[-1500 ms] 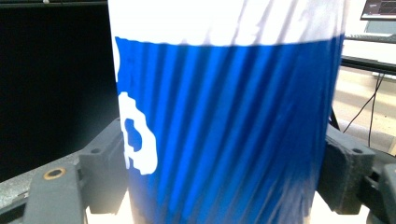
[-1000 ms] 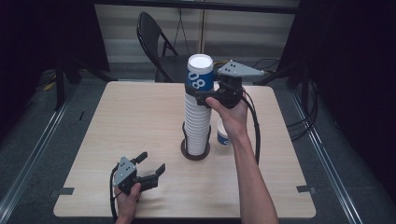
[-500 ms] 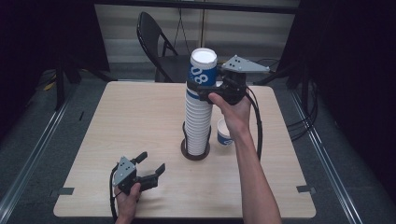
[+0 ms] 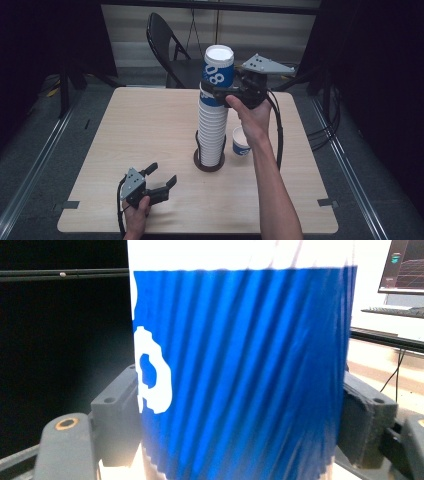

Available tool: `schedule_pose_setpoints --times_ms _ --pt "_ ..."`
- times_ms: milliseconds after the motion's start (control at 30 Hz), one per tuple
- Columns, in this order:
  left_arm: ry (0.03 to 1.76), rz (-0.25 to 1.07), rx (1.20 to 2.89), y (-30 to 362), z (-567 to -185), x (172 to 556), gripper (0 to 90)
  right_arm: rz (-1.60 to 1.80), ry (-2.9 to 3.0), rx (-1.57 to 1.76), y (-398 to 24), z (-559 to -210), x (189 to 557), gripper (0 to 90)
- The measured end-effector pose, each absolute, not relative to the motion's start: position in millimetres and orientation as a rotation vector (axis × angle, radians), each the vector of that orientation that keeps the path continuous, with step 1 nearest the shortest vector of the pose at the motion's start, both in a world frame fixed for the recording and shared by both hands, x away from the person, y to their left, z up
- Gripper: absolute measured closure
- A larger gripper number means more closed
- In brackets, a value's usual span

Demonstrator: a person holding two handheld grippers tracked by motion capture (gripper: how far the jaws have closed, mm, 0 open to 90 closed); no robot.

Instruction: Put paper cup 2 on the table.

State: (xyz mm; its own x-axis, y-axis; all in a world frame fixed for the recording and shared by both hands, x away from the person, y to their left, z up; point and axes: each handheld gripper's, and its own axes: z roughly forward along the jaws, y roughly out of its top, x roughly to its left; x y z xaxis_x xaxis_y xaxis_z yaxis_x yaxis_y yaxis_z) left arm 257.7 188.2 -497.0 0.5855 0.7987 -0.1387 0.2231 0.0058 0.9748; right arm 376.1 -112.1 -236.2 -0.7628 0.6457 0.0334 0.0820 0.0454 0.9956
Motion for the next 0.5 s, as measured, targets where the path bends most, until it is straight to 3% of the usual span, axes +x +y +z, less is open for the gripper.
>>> schedule_pose_setpoints --times_ms 500 --pt "0.900 0.562 1.526 188 -497 257 16.0 1.818 1.864 0.715 -112 -224 374 21.0"
